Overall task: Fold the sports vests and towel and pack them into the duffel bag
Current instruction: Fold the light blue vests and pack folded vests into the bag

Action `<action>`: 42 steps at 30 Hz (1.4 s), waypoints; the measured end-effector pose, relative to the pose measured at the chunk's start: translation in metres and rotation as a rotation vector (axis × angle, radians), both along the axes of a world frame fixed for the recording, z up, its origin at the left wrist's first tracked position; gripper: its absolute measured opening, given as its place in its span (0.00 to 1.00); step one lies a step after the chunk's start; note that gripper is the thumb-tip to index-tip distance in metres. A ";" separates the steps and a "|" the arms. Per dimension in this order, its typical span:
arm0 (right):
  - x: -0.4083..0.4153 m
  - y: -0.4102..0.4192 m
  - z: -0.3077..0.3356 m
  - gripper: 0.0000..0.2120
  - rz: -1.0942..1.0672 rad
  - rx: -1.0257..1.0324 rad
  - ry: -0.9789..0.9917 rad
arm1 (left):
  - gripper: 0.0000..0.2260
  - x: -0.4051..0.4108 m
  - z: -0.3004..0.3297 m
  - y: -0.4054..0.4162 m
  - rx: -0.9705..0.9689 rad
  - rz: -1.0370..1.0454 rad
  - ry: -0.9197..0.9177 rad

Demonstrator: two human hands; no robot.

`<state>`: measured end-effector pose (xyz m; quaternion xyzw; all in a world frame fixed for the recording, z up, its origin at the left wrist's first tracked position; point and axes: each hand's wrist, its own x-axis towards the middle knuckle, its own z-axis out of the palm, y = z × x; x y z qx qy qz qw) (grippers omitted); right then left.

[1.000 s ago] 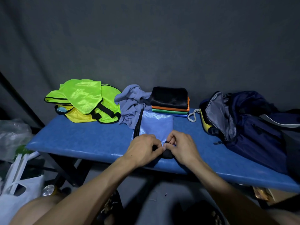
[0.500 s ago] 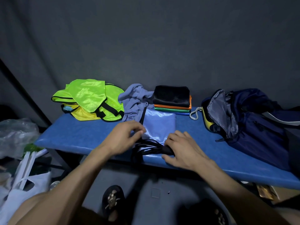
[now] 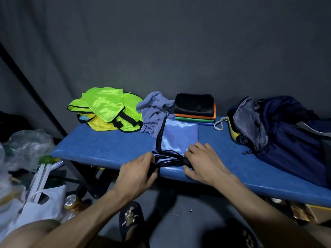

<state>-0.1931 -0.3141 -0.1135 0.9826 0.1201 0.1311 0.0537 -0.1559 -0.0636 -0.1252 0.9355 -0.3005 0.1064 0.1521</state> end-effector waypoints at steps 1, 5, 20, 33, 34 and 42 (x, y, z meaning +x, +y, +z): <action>-0.001 0.000 -0.002 0.16 0.001 0.012 -0.011 | 0.11 0.003 -0.001 0.002 -0.036 -0.006 0.023; -0.002 -0.002 -0.010 0.19 0.026 0.034 -0.070 | 0.08 0.015 0.003 0.010 -0.104 -0.130 0.095; -0.002 0.004 -0.010 0.24 0.090 -0.036 -0.097 | 0.07 0.055 0.033 0.000 0.110 -0.478 0.262; -0.004 -0.007 -0.005 0.27 0.118 0.018 -0.021 | 0.04 0.086 0.014 -0.027 -0.297 -0.212 0.300; -0.005 -0.008 -0.005 0.28 0.117 0.024 -0.011 | 0.04 0.087 0.013 -0.028 -0.334 -0.216 0.320; -0.005 -0.011 0.003 0.21 0.067 0.061 0.083 | 0.13 0.094 0.003 -0.036 -0.417 -0.224 0.238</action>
